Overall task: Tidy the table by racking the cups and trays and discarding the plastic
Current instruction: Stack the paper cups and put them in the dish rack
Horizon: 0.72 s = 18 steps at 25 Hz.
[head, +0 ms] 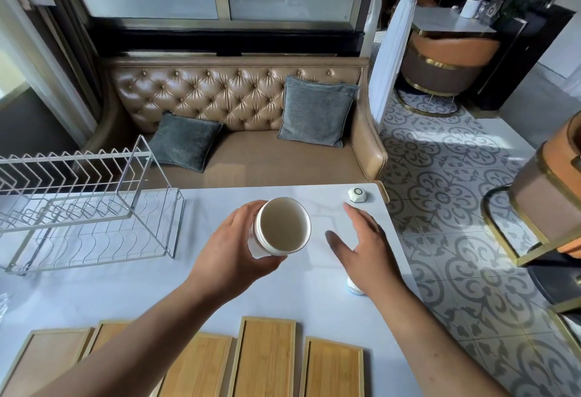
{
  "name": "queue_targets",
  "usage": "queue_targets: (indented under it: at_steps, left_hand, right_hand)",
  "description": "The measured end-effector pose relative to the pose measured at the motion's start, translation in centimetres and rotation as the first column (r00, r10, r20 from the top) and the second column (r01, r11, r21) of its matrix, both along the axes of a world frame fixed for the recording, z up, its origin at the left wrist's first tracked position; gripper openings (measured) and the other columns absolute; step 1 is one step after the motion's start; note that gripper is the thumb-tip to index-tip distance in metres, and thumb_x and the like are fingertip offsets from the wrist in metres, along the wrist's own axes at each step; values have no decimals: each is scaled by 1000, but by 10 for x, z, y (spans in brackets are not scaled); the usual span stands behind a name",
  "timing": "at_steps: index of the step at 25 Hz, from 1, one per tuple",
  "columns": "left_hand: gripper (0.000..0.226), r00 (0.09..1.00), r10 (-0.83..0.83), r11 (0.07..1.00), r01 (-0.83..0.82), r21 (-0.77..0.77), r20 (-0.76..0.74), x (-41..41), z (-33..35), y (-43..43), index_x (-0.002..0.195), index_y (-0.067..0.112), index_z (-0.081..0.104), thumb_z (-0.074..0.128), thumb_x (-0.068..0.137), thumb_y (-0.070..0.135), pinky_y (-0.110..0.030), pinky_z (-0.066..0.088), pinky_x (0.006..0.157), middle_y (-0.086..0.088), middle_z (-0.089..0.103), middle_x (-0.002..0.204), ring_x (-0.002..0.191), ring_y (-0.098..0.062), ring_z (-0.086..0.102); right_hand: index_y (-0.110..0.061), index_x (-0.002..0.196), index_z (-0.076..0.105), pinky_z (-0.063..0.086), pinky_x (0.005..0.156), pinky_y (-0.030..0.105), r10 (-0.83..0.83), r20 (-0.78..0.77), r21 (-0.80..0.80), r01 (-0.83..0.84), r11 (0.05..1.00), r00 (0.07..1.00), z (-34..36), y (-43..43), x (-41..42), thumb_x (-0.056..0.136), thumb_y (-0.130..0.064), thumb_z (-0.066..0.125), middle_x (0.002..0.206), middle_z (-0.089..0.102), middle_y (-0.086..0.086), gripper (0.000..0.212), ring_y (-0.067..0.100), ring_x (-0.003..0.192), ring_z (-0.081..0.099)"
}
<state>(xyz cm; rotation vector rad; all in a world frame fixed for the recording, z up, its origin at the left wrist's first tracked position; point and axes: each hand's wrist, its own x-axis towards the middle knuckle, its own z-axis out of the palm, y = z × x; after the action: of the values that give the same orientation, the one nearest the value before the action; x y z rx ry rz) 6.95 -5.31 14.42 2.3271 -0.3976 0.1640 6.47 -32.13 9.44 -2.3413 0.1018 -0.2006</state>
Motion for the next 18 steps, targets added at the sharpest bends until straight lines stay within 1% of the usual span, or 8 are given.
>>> queue_targets:
  at_steps: [1,2,4,7,10,14,16,18]
  left_hand:
    - [76,1000,0,1000,0,5,-4,-1,-3,0,135,44,47,84,68,49,-4,37,85,36,52,122,113,9,51]
    - [75,1000,-1,1000,1,10,-9,-1,-6,0,134,45,47,83,68,51,-4,38,84,40,51,121,112,13,49]
    - [75,1000,-7,1000,8,30,-15,0,-12,-3,134,46,47,84,69,51,-2,37,83,45,48,119,110,19,47]
    - [75,999,-6,998,8,56,-37,0,-19,-6,134,44,48,87,70,47,-3,37,81,36,52,120,107,11,48]
    - [74,999,-15,998,18,61,-48,3,-25,-9,133,41,50,88,70,44,-5,38,82,27,56,123,109,4,51]
    - [72,999,-9,998,12,67,-50,3,-29,-13,133,39,51,88,71,43,-11,39,84,26,57,123,111,-1,54]
    - [73,999,-3,997,7,73,-48,3,-30,-13,133,39,51,88,70,44,-10,39,82,25,58,123,111,-1,54]
    - [74,999,3,997,1,76,-51,3,-29,-12,134,39,50,88,70,44,-11,39,81,25,58,124,111,-1,55]
  right_hand:
    - [-35,157,32,35,114,35,-68,-127,-88,57,994,990,-18,-15,1,87,-65,61,162,35,-9,82,17,148,31]
    - [-35,159,25,35,115,39,-115,-254,-173,72,982,960,-36,-28,0,85,-64,65,165,28,-7,89,22,149,26]
    - [-37,162,12,31,118,45,-162,-452,-266,40,963,877,-64,-50,-1,79,-66,69,170,15,-4,105,28,153,18]
    - [-42,160,-1,34,117,48,-169,-594,-281,-6,960,786,-91,-67,-3,73,-67,72,171,4,-9,116,29,154,13]
    - [-42,160,1,40,112,49,-178,-603,-305,-19,952,777,-106,-72,-3,81,-60,69,170,6,-12,105,28,150,22]
    - [-39,158,14,46,104,46,-181,-553,-312,-1,950,813,-110,-74,-5,90,-53,61,163,21,-12,84,25,140,35]
    - [-37,157,21,48,102,44,-166,-490,-271,31,962,856,-103,-73,-8,89,-53,64,158,29,-8,82,25,136,40]
    - [-35,155,29,49,97,42,-141,-378,-199,68,978,915,-89,-67,-9,85,-53,71,152,36,-3,83,27,131,47]
